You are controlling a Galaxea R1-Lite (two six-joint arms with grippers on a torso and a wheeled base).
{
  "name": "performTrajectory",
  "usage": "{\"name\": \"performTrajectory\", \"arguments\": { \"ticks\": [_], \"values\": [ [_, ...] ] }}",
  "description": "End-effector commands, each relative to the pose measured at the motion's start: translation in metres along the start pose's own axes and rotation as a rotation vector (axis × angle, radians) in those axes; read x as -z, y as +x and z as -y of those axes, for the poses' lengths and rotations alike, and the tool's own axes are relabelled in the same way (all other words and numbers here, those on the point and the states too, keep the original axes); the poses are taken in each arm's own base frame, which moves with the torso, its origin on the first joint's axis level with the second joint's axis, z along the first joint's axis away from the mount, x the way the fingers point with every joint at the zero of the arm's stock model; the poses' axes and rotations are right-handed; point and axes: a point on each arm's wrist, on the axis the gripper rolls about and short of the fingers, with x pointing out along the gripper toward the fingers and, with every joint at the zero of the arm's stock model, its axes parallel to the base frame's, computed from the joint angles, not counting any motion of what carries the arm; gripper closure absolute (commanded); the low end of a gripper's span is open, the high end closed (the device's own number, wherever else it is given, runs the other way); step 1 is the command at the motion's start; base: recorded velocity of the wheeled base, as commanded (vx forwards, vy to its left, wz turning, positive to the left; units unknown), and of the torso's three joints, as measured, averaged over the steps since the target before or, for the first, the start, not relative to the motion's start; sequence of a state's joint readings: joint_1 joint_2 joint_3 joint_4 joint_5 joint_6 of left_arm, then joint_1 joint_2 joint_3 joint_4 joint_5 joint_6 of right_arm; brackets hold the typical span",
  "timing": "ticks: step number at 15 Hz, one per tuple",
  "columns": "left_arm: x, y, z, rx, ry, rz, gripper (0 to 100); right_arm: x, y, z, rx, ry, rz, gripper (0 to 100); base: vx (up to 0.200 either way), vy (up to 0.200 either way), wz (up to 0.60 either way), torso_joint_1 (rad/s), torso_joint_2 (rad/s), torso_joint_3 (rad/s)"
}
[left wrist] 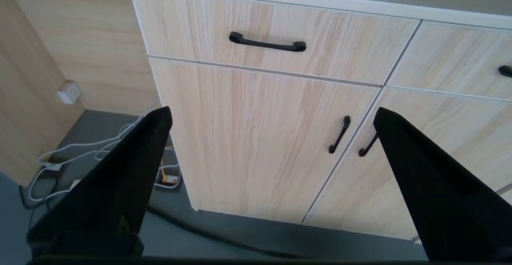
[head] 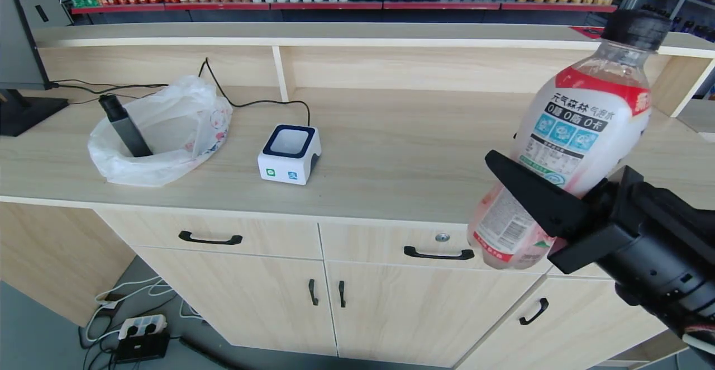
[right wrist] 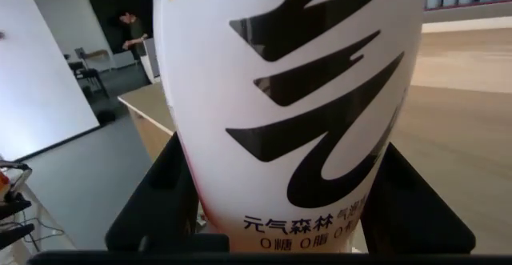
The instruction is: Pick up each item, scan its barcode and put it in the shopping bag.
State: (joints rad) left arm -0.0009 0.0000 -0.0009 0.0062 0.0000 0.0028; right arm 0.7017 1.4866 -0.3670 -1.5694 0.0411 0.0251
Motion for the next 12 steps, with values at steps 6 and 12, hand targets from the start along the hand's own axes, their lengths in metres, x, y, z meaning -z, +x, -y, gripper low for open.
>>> {"name": "performTrajectory", "arguments": {
  "ticks": [6, 12],
  "values": [
    [0.0, 0.0, 0.0, -0.001, 0.0, 0.001, 0, 0.026, 0.004, 0.049, 0.19, -0.155, -0.103, 100, 0.0, 0.0, 0.0, 0.0, 0.0, 0.0],
    [0.0, 0.0, 0.0, -0.001, -0.003, 0.001, 0, 0.019, 0.009, 0.073, 0.279, -0.198, -0.069, 100, 0.0, 0.0, 0.0, 0.0, 0.0, 0.0]
  ]
}}
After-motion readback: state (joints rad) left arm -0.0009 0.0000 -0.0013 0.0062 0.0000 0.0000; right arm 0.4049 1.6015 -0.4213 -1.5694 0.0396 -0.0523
